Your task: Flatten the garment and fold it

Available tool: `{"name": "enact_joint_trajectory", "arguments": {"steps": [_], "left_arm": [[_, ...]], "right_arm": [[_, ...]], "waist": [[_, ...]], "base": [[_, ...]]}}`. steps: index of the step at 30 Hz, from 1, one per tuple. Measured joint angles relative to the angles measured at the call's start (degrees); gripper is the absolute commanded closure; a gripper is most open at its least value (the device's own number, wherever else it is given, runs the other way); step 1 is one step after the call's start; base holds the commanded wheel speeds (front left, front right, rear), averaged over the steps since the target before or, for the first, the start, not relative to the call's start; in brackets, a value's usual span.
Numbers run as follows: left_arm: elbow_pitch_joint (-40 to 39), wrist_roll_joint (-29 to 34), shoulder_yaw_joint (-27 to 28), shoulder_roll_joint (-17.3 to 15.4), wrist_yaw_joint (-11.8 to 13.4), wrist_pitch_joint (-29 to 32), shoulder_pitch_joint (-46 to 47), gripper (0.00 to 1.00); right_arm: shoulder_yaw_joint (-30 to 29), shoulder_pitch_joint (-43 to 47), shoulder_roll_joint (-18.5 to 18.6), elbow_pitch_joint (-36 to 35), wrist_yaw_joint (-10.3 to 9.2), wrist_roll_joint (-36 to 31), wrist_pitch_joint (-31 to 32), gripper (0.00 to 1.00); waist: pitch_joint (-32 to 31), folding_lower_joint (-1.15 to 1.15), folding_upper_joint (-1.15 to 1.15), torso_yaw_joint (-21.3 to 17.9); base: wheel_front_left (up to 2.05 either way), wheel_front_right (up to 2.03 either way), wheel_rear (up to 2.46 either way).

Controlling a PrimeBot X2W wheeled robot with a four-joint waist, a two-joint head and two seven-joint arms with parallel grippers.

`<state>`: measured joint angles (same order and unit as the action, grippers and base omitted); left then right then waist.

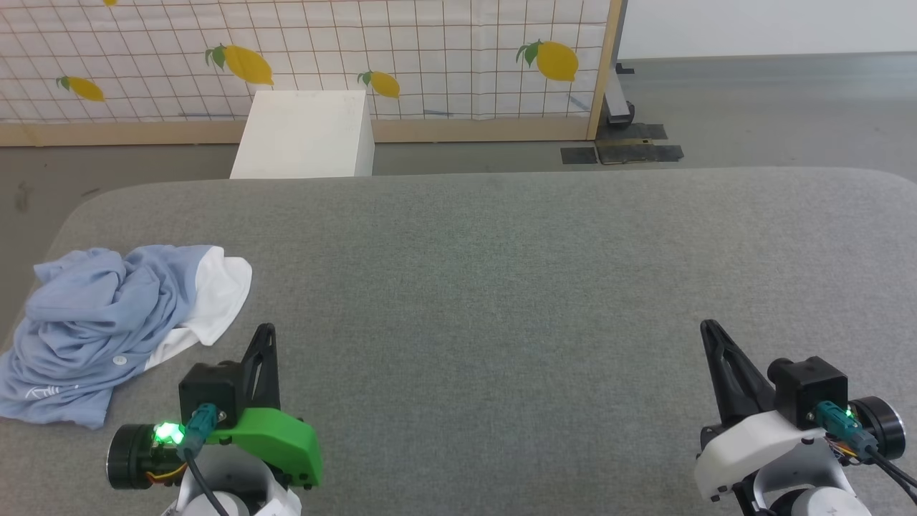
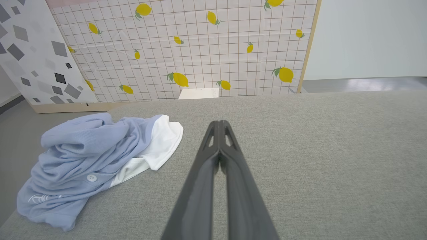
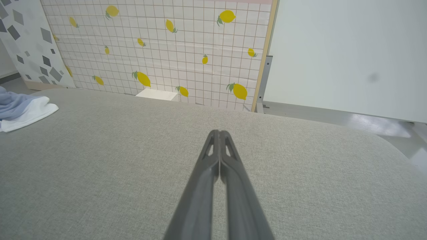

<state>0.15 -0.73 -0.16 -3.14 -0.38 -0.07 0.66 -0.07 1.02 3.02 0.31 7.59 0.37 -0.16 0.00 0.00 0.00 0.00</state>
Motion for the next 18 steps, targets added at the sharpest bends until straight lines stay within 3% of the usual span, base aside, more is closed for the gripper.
{"name": "enact_joint_trajectory", "arguments": {"steps": [18], "left_arm": [[0.0,0.0,0.0,0.0,0.0,0.0,0.0,1.00]], "right_arm": [[0.0,0.0,0.0,0.0,0.00,0.0,0.0,1.00]], "waist": [[0.0,0.00,0.00,0.0]], "base": [[0.00,0.00,0.00]]}}
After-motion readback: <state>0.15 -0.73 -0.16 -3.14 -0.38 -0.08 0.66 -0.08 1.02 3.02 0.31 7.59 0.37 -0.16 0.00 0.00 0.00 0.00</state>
